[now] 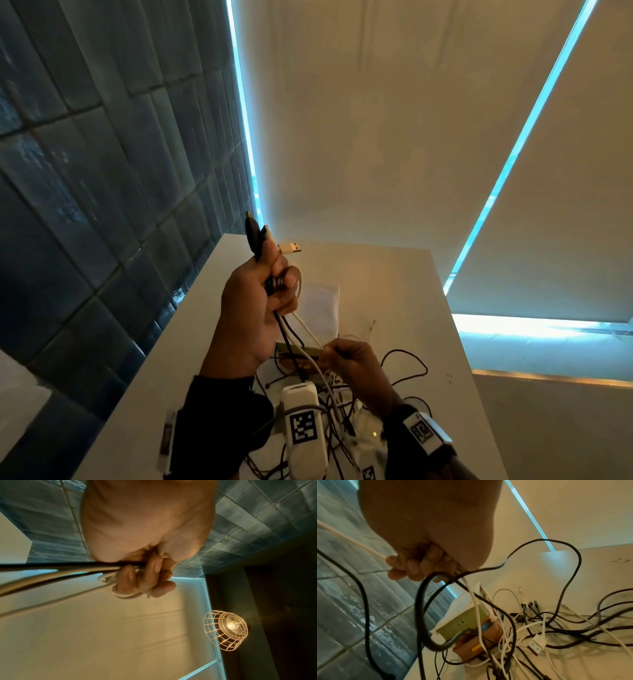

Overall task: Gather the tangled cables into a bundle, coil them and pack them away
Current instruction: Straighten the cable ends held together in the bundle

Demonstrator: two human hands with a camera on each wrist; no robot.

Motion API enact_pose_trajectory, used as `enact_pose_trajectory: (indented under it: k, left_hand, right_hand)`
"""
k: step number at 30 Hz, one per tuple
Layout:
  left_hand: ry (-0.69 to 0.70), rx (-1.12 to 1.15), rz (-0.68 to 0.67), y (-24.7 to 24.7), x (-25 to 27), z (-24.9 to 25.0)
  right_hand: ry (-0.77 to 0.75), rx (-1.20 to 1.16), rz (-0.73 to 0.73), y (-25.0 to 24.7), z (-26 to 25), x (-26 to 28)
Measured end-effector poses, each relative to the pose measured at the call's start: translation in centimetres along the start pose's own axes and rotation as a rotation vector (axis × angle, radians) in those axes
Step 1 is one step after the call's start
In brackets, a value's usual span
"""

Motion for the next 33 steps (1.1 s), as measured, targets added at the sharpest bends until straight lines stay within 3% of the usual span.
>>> enact_pose_trajectory:
  k: [7,10,12,15,18,22,24,29,33]
  left_hand:
    - [0.06,0.04,0.032,-0.6,0.0,1.0]
    - [0.045,-0.013,0.058,-1.2,-0.4,0.5]
    - [0.015,-0.049,0.103,-1.9,-0.7,-0.2]
    - [-0.034,-0.067,0.183,-3.4,-1.2,-1.3]
    - [-0.086,-0.158,0.268,-4.2,-1.5,-2.3]
    - [-0.138,-0.228,0.302,-3.8,-1.6,-3.0]
    - [-0.131,-0.191,0.287,-3.5,-1.6,-2.9]
    - [-0.111,0.191,0.165,-2.3,-1.6,-1.9]
    - [-0.035,0.157,0.077,-1.3,-1.3,-0.2]
  right_hand:
    - [0.029,0.111,0.034,-1.0,2.3,-0.7]
    - [0.084,0.217,0.133,-2.7,3.3,-1.4]
    - [0.1,0.247,0.263,-4.0,1.9,-2.1]
    - [-0.012,0.118,0.354,-4.2,-3.6,-2.8]
    - [-0.186,-0.042,0.305,-2.5,-9.5,-2.7]
    - [-0.346,-0.072,0.116,0.9,-14.3,-1.7]
    - [-0.348,-0.04,0.016,2.3,-15.0,-1.3]
    - [-0.201,-0.089,-0.085,3.1,-12.0,-1.3]
    - [-0.15,-0.107,-0.101,2.6,-8.4,-1.3]
Point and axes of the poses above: each hand's wrist, its own x-axis away from the middle knuckle, its own y-axis out of the palm, z = x × y, the point moved 7 cm from there along -x, towards the middle knuckle, and after that the axes turned 3 degrees about -x, right-handed, at the moved point
